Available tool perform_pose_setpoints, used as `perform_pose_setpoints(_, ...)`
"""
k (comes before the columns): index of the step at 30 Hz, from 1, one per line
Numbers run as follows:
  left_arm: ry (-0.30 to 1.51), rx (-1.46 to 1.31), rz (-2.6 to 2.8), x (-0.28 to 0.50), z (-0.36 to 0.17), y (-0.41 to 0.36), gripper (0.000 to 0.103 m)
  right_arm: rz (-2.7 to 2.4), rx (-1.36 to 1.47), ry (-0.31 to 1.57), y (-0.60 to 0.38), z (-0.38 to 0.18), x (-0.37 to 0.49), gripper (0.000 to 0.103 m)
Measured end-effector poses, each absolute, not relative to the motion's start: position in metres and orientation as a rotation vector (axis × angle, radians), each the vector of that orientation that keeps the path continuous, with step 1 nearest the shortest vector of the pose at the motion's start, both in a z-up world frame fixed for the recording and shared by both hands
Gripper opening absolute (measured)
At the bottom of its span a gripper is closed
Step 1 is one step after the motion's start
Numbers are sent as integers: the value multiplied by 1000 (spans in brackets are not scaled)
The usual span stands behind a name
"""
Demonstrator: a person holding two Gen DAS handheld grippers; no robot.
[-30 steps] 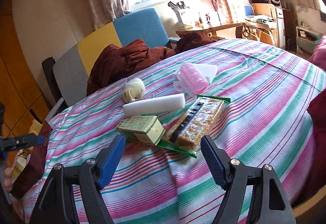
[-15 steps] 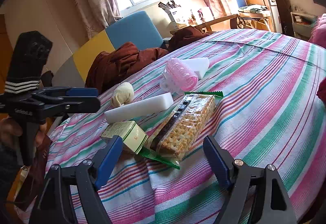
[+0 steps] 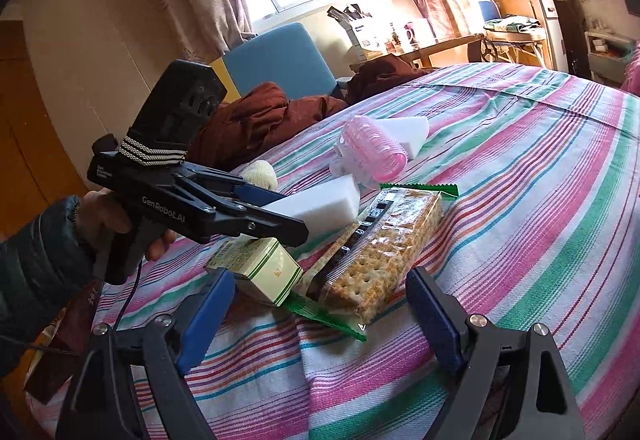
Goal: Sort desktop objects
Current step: 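Grasp a white eraser with the left tool while the right tool grasps a cracker pack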
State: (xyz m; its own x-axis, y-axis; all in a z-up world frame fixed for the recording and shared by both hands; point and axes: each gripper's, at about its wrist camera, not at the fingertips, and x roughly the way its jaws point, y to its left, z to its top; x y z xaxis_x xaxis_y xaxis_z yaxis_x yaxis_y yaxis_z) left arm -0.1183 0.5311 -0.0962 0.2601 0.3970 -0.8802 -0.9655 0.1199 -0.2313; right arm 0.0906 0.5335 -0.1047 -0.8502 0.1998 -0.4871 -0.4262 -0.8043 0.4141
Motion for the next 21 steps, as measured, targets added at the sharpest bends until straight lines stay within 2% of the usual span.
perform_pose_setpoints(3, 747, -974, 1216, -121, -96, 528, 72, 2626, -619, 743, 533, -105, 90, 89)
perform_pose_setpoints(11, 726, -1051, 1441, -139, -92, 486, 72, 2617, -638, 748, 534, -104, 89, 89)
perform_pose_setpoints(21, 659, -1171, 1658, -130, -93, 379, 72, 2537, -650, 979, 558, -95, 92, 89)
